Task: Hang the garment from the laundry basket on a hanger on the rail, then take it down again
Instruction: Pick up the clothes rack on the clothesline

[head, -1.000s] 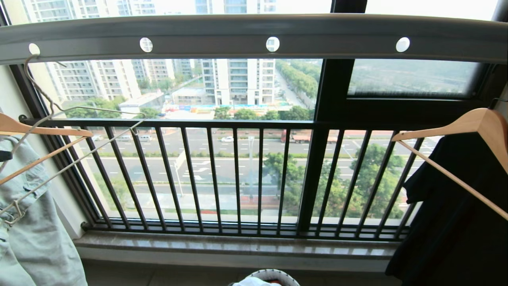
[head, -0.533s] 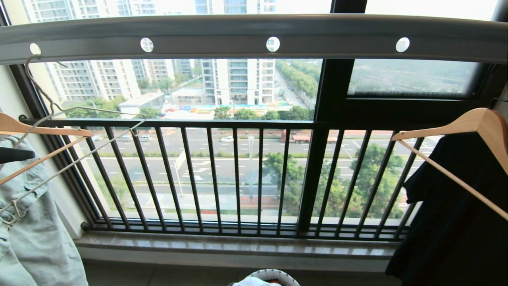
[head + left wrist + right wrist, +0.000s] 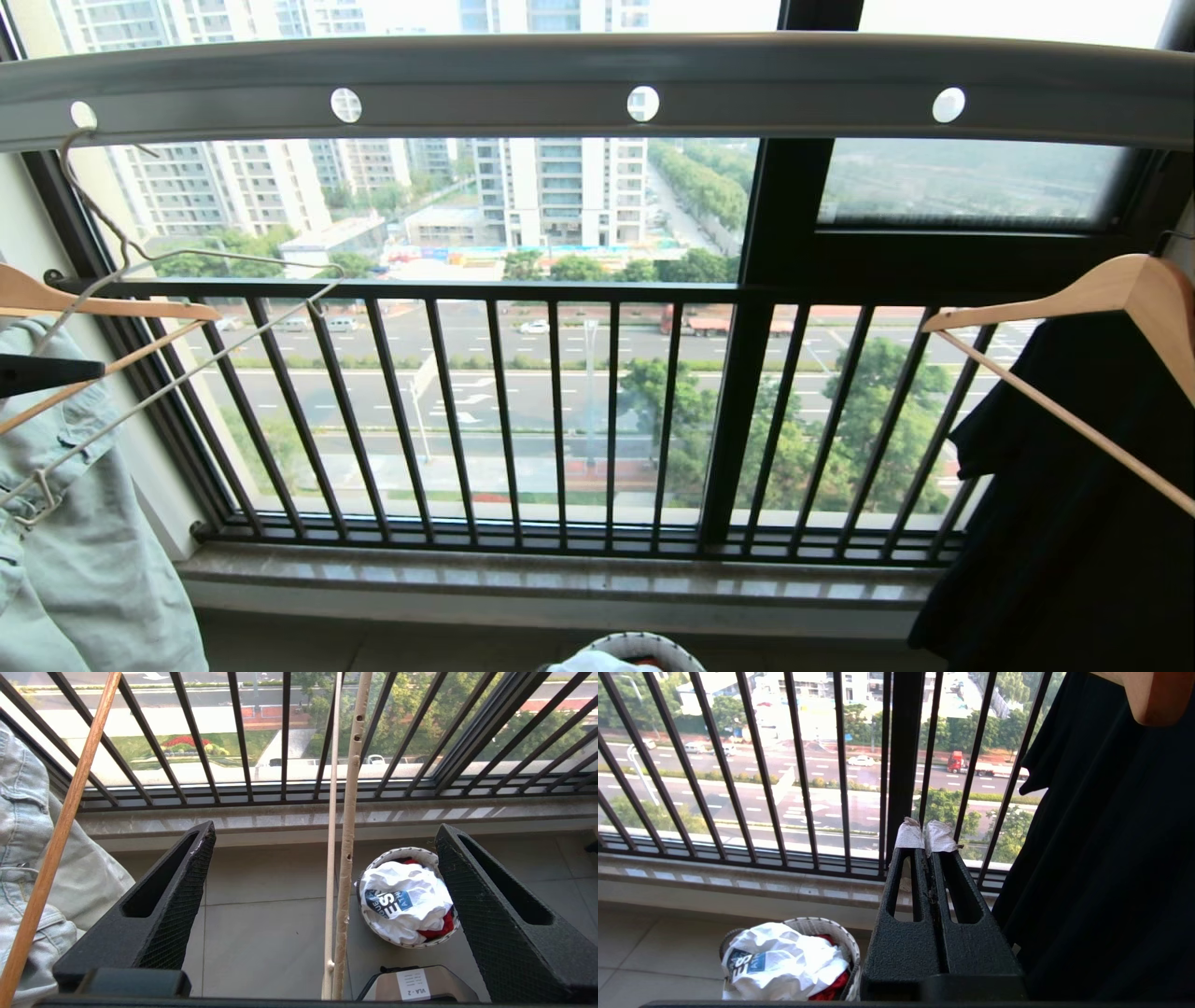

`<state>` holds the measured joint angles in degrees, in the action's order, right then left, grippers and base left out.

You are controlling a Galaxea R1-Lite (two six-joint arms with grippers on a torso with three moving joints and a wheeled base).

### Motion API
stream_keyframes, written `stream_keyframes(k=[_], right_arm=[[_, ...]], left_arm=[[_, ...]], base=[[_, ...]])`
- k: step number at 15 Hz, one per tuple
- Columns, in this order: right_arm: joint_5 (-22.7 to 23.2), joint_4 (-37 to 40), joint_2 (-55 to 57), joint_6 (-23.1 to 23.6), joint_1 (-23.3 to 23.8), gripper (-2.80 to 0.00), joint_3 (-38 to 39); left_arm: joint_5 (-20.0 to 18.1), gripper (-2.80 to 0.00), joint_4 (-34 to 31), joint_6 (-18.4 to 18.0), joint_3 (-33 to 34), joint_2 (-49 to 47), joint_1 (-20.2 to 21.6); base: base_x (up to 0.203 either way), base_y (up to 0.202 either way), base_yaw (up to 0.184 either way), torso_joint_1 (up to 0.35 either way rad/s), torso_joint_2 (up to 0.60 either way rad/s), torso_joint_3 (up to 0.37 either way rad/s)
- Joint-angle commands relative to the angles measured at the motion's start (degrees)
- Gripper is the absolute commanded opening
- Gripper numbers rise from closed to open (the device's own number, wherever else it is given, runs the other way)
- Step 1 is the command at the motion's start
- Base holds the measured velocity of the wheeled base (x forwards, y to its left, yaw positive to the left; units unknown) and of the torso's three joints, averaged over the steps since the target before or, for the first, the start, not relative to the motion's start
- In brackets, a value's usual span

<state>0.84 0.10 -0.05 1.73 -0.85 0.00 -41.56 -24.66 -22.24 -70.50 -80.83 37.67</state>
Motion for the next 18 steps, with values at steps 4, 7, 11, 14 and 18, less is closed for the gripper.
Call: stream_keyframes(k=[4, 7, 11, 14, 18], right_arm=[[0.04, -0.01, 0.05, 0.03, -0.03, -2.80, 0.00], [0.04, -0.01, 0.05, 0.03, -0.03, -2.80, 0.00], [0.00, -0.01, 0.05, 0.03, -0.03, -2.80, 0.00], [0.03, -0.01, 0.05, 0.03, -0.03, -2.80, 0.00], [0.03, -0.01, 0.05, 0.03, -0.03, -2.80, 0.00]], left_arm=[[-2.29, 0.00, 2.25, -2.90, 0.10, -2.14, 0.04], [-2.29, 0.00, 2.25, -3.87, 0.01, -2.23, 0.03], [-2.29, -2.80, 2.25, -3.87, 0.65, -2.22, 0.04], [-2.29, -2.80, 2.25, -3.87, 1.68, -1.79, 0.04], [-2.21, -2.80, 2.34, -3.73, 3.49, -1.66, 0.04]], base=[[0.000, 0.000, 0.000, 0.000, 0.00, 0.000], [0.000, 0.000, 0.000, 0.000, 0.00, 0.000], [0.000, 0.000, 0.000, 0.000, 0.00, 0.000], [0.000, 0.000, 0.000, 0.000, 0.00, 0.000], [0.000, 0.000, 0.000, 0.000, 0.00, 0.000]])
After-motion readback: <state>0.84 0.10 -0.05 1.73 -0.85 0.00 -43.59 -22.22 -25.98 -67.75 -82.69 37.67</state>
